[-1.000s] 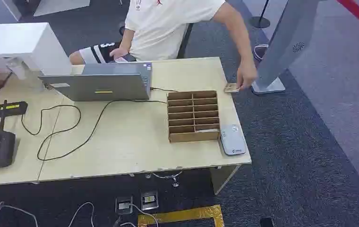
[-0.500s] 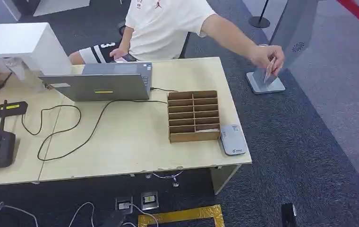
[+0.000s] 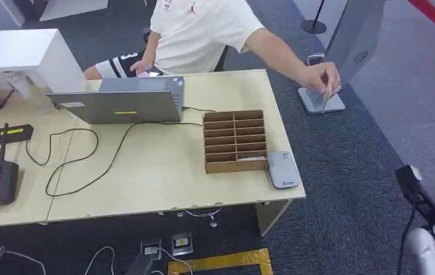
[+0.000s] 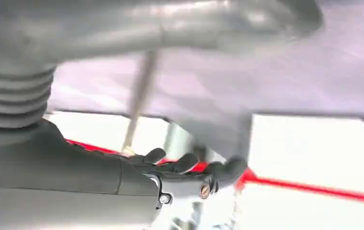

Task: Pass the card to the sensor for recognition and then transmit it.

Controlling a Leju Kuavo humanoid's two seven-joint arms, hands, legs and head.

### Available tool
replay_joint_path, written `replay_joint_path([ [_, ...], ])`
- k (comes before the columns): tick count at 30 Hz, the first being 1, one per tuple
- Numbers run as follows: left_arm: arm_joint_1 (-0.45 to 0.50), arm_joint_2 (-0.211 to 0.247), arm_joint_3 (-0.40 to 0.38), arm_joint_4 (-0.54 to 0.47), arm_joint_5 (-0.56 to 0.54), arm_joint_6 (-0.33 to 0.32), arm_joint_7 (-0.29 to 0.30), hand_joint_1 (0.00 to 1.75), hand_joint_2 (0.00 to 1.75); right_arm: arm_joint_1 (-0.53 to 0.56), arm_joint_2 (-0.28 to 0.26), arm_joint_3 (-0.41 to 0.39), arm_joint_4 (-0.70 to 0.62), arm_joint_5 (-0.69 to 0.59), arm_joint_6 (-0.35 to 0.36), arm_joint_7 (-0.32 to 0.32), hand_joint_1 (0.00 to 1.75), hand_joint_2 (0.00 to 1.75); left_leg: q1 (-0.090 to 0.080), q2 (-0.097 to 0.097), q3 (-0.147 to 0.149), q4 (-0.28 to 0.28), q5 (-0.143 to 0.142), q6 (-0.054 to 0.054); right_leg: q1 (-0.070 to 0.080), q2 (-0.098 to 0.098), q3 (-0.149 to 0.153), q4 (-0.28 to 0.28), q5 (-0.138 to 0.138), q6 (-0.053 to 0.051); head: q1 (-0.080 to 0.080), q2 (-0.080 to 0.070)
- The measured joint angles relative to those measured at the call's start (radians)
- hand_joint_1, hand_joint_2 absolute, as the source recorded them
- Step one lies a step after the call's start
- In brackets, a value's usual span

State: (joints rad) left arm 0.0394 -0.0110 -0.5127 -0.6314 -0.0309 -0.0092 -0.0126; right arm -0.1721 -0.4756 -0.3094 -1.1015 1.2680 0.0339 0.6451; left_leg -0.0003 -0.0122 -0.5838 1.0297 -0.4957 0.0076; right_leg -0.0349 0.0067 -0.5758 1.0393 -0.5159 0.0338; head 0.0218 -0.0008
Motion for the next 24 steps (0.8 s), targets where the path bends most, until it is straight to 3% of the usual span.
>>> replay_joint_path([
  [6, 0.002, -0.007, 0.021, 0.008, -0.007, 0.0, -0.009, 0.0, 0.0, -0.063, -0.077, 0.104, -0.251, -0.019, 0.088, 0.0, 0.0, 1.75, 0.001, -0.005, -0.001, 0.0, 0.0, 0.0, 0.001, -0.005, 0.0, 0.0, -0.002, -0.001, 0.0, 0.0],
  [10, 0.007, -0.008, 0.021, 0.01, 0.004, 0.0, -0.014, 0.0, 0.0, -0.103, -0.105, 0.139, -0.31, -0.021, 0.116, 0.0, 0.0, 1.75, 0.0, -0.006, -0.002, 0.0, 0.0, 0.0, 0.0, -0.006, 0.001, 0.0, -0.003, 0.001, 0.0, 0.0],
  [16, 0.012, -0.008, 0.021, 0.003, 0.029, 0.0, -0.014, 0.0, 0.0, -0.274, -0.155, 0.297, -0.481, -0.034, 0.173, 0.0, 0.0, 1.75, 0.002, -0.007, -0.001, 0.0, 0.0, -0.001, 0.001, -0.007, 0.001, 0.0, -0.003, 0.001, 0.001, 0.0],
  [18, 0.017, -0.006, 0.017, -0.005, 0.032, 0.0, 0.011, 0.0, 0.0, -0.327, -0.161, 0.366, -0.513, -0.036, 0.175, 0.0, 0.0, 1.75, 0.001, -0.007, -0.001, 0.0, 0.0, -0.001, 0.001, -0.006, 0.001, 0.0, -0.003, 0.001, 0.0, 0.0],
  [24, 0.019, 0.057, -0.037, -0.051, 0.087, 0.0, 0.041, 0.0, 0.0, -0.462, -0.16, 0.542, -0.554, -0.103, 0.152, 0.0, 0.0, 1.75, 0.004, -0.007, -0.001, 0.0, 0.0, -0.001, 0.004, -0.007, 0.001, 0.0, -0.003, 0.0, 0.0, 0.0],
])
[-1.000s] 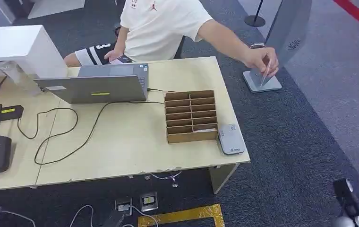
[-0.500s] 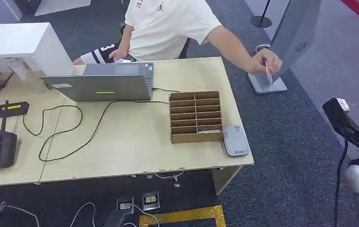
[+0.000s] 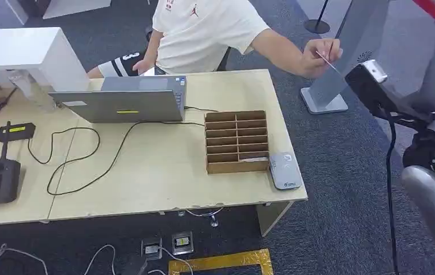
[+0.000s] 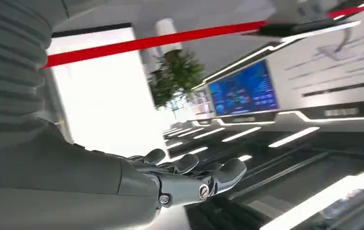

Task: Pass the card to the sensor for recognition and then transmit it.

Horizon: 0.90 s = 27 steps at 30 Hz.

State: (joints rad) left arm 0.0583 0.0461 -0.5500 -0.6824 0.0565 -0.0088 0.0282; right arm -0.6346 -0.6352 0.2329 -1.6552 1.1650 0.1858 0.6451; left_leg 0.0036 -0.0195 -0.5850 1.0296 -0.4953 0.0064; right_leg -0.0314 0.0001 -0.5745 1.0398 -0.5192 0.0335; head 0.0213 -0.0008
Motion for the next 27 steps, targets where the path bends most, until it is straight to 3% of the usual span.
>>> replay_joint_path([
  [5, 0.0, 0.023, -0.018, -0.021, -0.001, 0.0, 0.01, 0.0, 0.0, -0.044, 0.012, 0.09, -0.005, -0.027, -0.014, 0.0, 0.0, 1.75, 0.0, 0.0, 0.0, 0.0, 0.0, 0.0, 0.0, 0.0, 0.0, 0.0, 0.0, 0.0, 0.001, 0.0],
  [11, -0.019, 0.068, -0.075, -0.073, 0.013, 0.0, 0.111, 0.0, 0.0, -0.121, 0.036, 0.248, 0.005, -0.138, -0.095, 0.0, 0.0, 1.75, 0.0, 0.0, 0.0, 0.0, 0.0, -0.001, 0.0, 0.0, 0.0, 0.0, 0.0, 0.0, 0.001, 0.0],
  [21, -0.041, 0.113, -0.152, -0.134, 0.022, 0.0, 0.126, 0.0, 0.0, -0.208, 0.09, 0.5, 0.05, -0.173, -0.136, 0.0, 0.0, 1.75, 0.001, 0.0, 0.0, 0.0, 0.0, -0.001, 0.001, 0.0, 0.0, 0.0, -0.001, -0.001, 0.0, 0.0],
  [27, -0.04, 0.121, -0.17, -0.149, 0.034, 0.0, 0.111, 0.0, 0.0, -0.236, 0.106, 0.583, 0.082, -0.185, -0.149, 0.0, 0.0, 1.75, 0.001, 0.0, 0.0, 0.0, 0.0, -0.002, 0.001, 0.001, -0.001, 0.0, -0.001, -0.001, 0.0, 0.0],
])
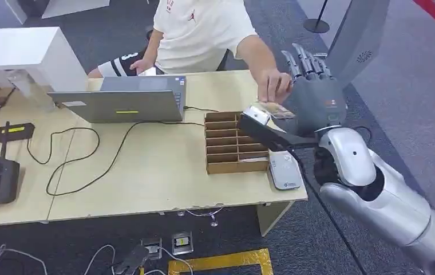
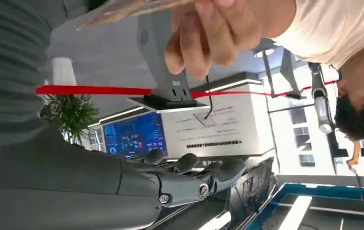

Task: Pass the card to the sensor for recognition and then transmit it.

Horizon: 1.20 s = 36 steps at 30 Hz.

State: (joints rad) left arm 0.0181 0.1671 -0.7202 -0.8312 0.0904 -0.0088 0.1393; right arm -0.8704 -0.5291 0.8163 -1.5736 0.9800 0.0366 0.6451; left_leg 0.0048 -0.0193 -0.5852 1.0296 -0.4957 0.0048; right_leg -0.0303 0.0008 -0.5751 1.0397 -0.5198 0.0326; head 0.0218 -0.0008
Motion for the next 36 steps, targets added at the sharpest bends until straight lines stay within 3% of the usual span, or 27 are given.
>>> replay_joint_path([
  [3, 0.005, 0.0, -0.001, -0.001, -0.015, 0.0, -0.029, 0.0, 0.0, -0.008, 0.003, 0.027, 0.011, -0.005, -0.009, 0.0, 0.07, 1.75, 0.0, 0.0, 0.0, 0.0, 0.0, -0.001, 0.0, 0.0, 0.0, 0.0, 0.0, 0.0, 0.0, 0.0],
  [4, 0.008, -0.001, -0.001, -0.001, -0.015, 0.0, -0.035, 0.0, 0.0, -0.011, 0.004, 0.035, 0.016, -0.006, -0.013, 0.0, 1.03, 1.75, 0.0, 0.0, 0.0, 0.0, 0.0, -0.001, 0.0, 0.0, 0.0, 0.0, 0.0, 0.0, 0.001, 0.0],
  [5, 0.01, -0.001, -0.001, -0.001, -0.015, 0.0, -0.039, 0.0, 0.0, -0.014, 0.004, 0.041, 0.02, -0.008, -0.017, 0.0, 1.64, 1.75, 0.0, 0.0, 0.0, 0.0, 0.0, -0.001, 0.0, 0.0, 0.0, 0.0, 0.0, 0.0, 0.0, 0.0],
  [6, 0.011, -0.002, -0.002, -0.001, -0.015, 0.0, -0.044, 0.0, 0.0, -0.015, 0.005, 0.05, 0.027, -0.013, -0.025, 0.0, 1.75, 1.75, 0.0, 0.0, 0.0, 0.0, 0.0, -0.001, 0.0, 0.0, 0.0, 0.0, 0.0, 0.0, 0.001, 0.0],
  [16, 0.018, -0.006, -0.002, -0.001, 0.006, 0.0, -0.06, 0.0, 0.0, -0.017, 0.009, 0.068, 0.063, -0.02, -0.041, 0.0, 1.75, 1.75, 0.0, 0.0, 0.001, 0.0, 0.0, -0.001, 0.0, 0.001, 0.0, 0.0, 0.0, 0.0, 0.0, 0.0],
  [23, 0.052, -0.06, 0.042, 0.007, -0.089, 0.0, -0.101, 0.0, 0.0, -0.007, 0.008, 0.068, 0.07, -0.038, -0.047, 0.0, 1.75, 1.75, 0.0, 0.001, 0.017, 0.001, 0.0, -0.001, 0.0, 0.001, -0.001, 0.0, 0.001, 0.0, 0.0, 0.0],
  [36, 0.066, -0.095, 0.079, 0.008, -0.096, 0.0, -0.096, 0.0, 0.0, 0.035, 0.009, 0.067, 0.082, -0.067, -0.05, 0.0, 1.75, 1.75, 0.001, 0.001, 0.019, 0.001, 0.001, -0.002, 0.0, 0.001, 0.001, 0.0, 0.001, 0.0, 0.0, 0.0],
])
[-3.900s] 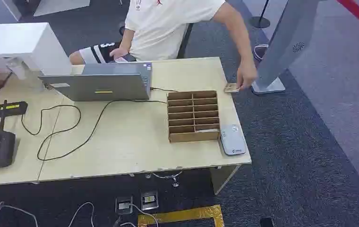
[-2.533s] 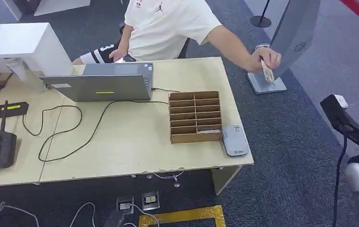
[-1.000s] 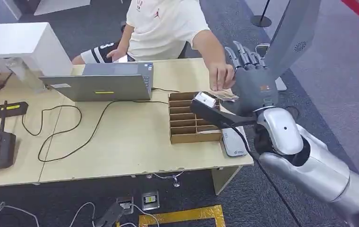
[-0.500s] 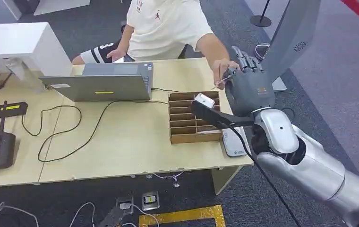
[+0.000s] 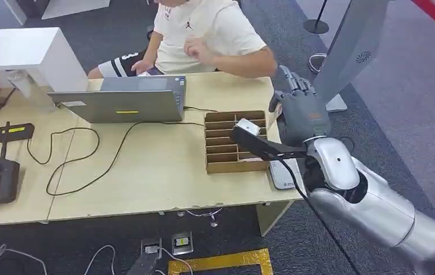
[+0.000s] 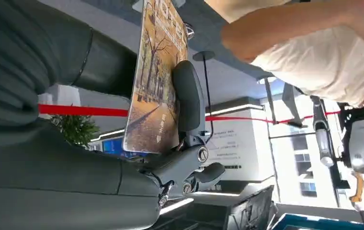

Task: Pass the card to the sensor for recognition and then transmit it.

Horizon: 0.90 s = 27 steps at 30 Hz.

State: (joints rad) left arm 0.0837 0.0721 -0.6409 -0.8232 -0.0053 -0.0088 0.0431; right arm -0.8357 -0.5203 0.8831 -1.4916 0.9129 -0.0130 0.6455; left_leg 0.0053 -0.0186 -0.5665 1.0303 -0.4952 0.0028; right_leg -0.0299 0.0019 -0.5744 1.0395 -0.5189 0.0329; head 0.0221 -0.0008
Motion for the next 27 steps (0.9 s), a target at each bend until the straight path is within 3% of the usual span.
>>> replay_joint_path([
  [8, 0.007, -0.016, 0.006, 0.012, 0.035, 0.0, 0.0, 0.0, 0.0, 0.095, 0.0, -0.004, 0.109, -0.01, 0.019, 0.0, 1.75, 1.75, 0.0, 0.0, 0.0, 0.0, 0.0, 0.0, 0.0, 0.0, 0.0, 0.0, 0.0, 0.0, 0.0, 0.0],
  [15, 0.005, -0.022, 0.018, 0.021, 0.028, 0.0, 0.003, 0.0, 0.0, 0.169, 0.002, -0.014, 0.25, -0.038, -0.022, 0.0, 1.75, 1.75, 0.0, -0.001, -0.001, 0.0, 0.0, 0.0, 0.0, 0.0, 0.0, 0.0, 0.0, 0.0, 0.0, 0.0],
  [27, -0.015, -0.03, 0.023, 0.036, 0.015, 0.0, 0.021, 0.0, 0.0, 0.266, 0.005, -0.114, 0.336, -0.022, -0.039, 0.0, 1.75, 1.75, 0.0, 0.0, -0.001, 0.0, 0.0, 0.0, 0.0, 0.0, -0.001, 0.0, 0.0, 0.0, 0.0, 0.0],
])
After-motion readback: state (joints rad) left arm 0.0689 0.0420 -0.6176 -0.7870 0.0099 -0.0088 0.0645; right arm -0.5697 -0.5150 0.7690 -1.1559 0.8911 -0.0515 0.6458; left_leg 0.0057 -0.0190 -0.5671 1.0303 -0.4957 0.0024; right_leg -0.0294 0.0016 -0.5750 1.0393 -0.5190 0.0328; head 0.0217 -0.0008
